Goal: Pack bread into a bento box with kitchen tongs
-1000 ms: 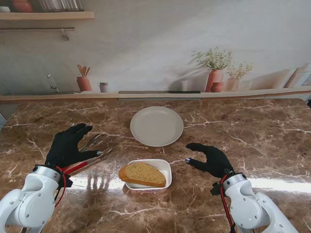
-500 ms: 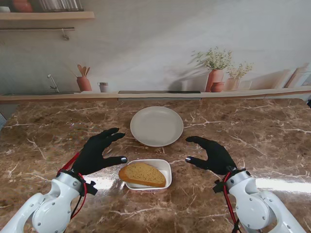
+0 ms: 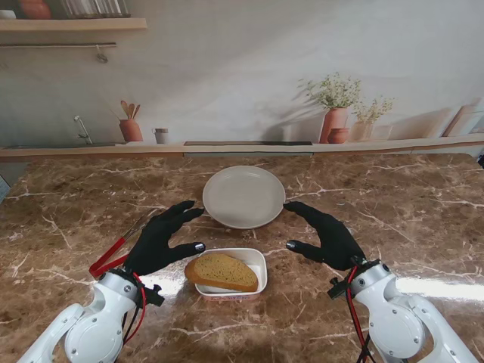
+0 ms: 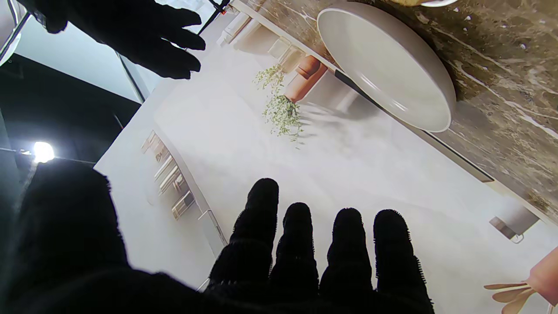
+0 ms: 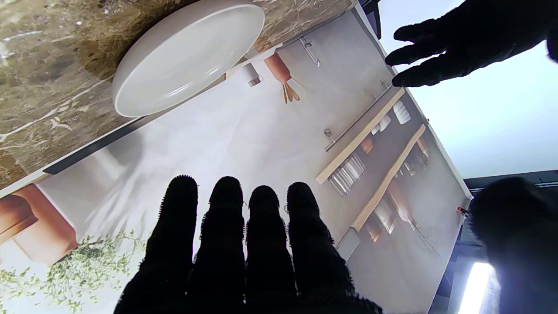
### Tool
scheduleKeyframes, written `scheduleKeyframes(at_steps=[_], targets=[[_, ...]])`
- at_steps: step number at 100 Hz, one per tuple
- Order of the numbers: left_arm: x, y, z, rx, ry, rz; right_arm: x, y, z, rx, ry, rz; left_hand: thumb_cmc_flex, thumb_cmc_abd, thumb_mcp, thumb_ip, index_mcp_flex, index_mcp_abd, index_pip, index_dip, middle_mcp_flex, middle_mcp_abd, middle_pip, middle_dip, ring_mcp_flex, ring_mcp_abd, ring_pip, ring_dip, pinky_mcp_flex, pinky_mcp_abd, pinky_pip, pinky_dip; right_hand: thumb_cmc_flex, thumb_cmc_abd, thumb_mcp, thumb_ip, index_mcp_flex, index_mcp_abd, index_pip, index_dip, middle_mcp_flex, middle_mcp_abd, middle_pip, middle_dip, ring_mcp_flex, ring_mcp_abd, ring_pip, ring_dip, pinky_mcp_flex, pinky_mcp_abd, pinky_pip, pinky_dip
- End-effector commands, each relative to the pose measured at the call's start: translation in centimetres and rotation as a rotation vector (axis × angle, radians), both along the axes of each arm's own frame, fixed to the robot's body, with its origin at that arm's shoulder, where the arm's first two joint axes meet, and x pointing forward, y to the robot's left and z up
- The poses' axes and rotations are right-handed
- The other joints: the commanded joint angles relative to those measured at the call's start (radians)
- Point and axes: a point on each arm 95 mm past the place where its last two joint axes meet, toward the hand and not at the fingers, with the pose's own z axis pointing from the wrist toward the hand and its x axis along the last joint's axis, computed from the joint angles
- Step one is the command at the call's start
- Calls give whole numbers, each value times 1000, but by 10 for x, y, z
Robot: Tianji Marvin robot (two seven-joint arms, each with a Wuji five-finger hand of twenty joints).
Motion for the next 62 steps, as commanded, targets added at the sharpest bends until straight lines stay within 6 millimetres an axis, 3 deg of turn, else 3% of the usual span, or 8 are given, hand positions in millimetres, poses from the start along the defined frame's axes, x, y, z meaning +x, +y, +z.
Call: scheduleKeyframes(at_steps=[1, 62], targets=[[-1, -2, -2, -7, 14, -2, -2, 3, -3, 3, 21, 12, -30, 41, -19, 40, -12, -29, -13, -3, 14, -43, -29, -17, 21, -46, -37, -9, -5, -31, 9, 2, -38, 17, -3, 47, -34, -1, -16, -10, -20, 1, -17, -21, -37, -6, -10, -26, -9, -37, -24, -23], [0, -3, -5, -24, 38, 1, 0, 7, 0, 11, 21, 6, -14, 43, -18, 40, -6, -23, -13, -4, 20, -38, -24, -15, 28, -47, -38, -5, -4, -24, 11, 2, -6, 10, -9, 49, -1, -26, 3, -2, 4, -5, 6, -15, -24, -4, -2, -25, 1, -29, -18, -18]])
